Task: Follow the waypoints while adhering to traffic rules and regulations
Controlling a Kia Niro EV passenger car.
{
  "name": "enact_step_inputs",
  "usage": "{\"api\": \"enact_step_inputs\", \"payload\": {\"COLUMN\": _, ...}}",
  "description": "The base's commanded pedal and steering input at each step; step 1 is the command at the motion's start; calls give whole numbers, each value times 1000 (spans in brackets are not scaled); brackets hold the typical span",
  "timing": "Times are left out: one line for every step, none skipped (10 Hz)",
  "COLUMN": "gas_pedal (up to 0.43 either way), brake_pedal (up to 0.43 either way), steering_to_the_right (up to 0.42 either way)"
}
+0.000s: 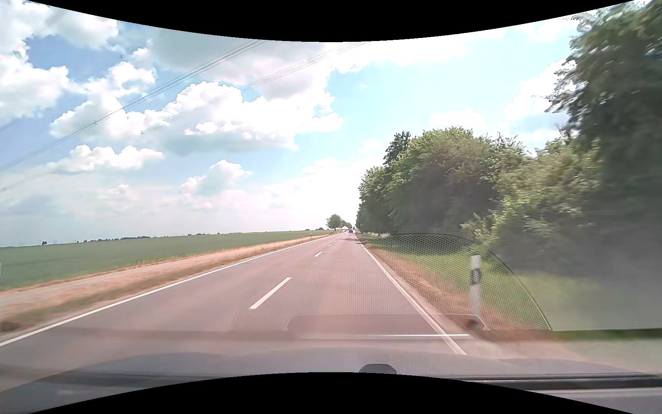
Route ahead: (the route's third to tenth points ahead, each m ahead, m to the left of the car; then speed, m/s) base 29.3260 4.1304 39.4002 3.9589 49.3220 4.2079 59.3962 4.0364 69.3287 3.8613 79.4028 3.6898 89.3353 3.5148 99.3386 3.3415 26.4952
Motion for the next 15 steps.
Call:
{"api": "enact_step_inputs", "payload": {"gas_pedal": 248, "brake_pedal": 0, "steering_to_the_right": -2}}
{"api": "enact_step_inputs", "payload": {"gas_pedal": 248, "brake_pedal": 0, "steering_to_the_right": -2}}
{"api": "enact_step_inputs", "payload": {"gas_pedal": 248, "brake_pedal": 0, "steering_to_the_right": -2}}
{"api": "enact_step_inputs", "payload": {"gas_pedal": 248, "brake_pedal": 0, "steering_to_the_right": -2}}
{"api": "enact_step_inputs", "payload": {"gas_pedal": 248, "brake_pedal": 0, "steering_to_the_right": -2}}
{"api": "enact_step_inputs", "payload": {"gas_pedal": 248, "brake_pedal": 0, "steering_to_the_right": -2}}
{"api": "enact_step_inputs", "payload": {"gas_pedal": 248, "brake_pedal": 0, "steering_to_the_right": -1}}
{"api": "enact_step_inputs", "payload": {"gas_pedal": 248, "brake_pedal": 0, "steering_to_the_right": 0}}
{"api": "enact_step_inputs", "payload": {"gas_pedal": 248, "brake_pedal": 0, "steering_to_the_right": 0}}
{"api": "enact_step_inputs", "payload": {"gas_pedal": 248, "brake_pedal": 0, "steering_to_the_right": 0}}
{"api": "enact_step_inputs", "payload": {"gas_pedal": 248, "brake_pedal": 0, "steering_to_the_right": 0}}
{"api": "enact_step_inputs", "payload": {"gas_pedal": 248, "brake_pedal": 0, "steering_to_the_right": 0}}
{"api": "enact_step_inputs", "payload": {"gas_pedal": 248, "brake_pedal": 0, "steering_to_the_right": 1}}
{"api": "enact_step_inputs", "payload": {"gas_pedal": 248, "brake_pedal": 0, "steering_to_the_right": 1}}
{"api": "enact_step_inputs", "payload": {"gas_pedal": 248, "brake_pedal": 0, "steering_to_the_right": 1}}
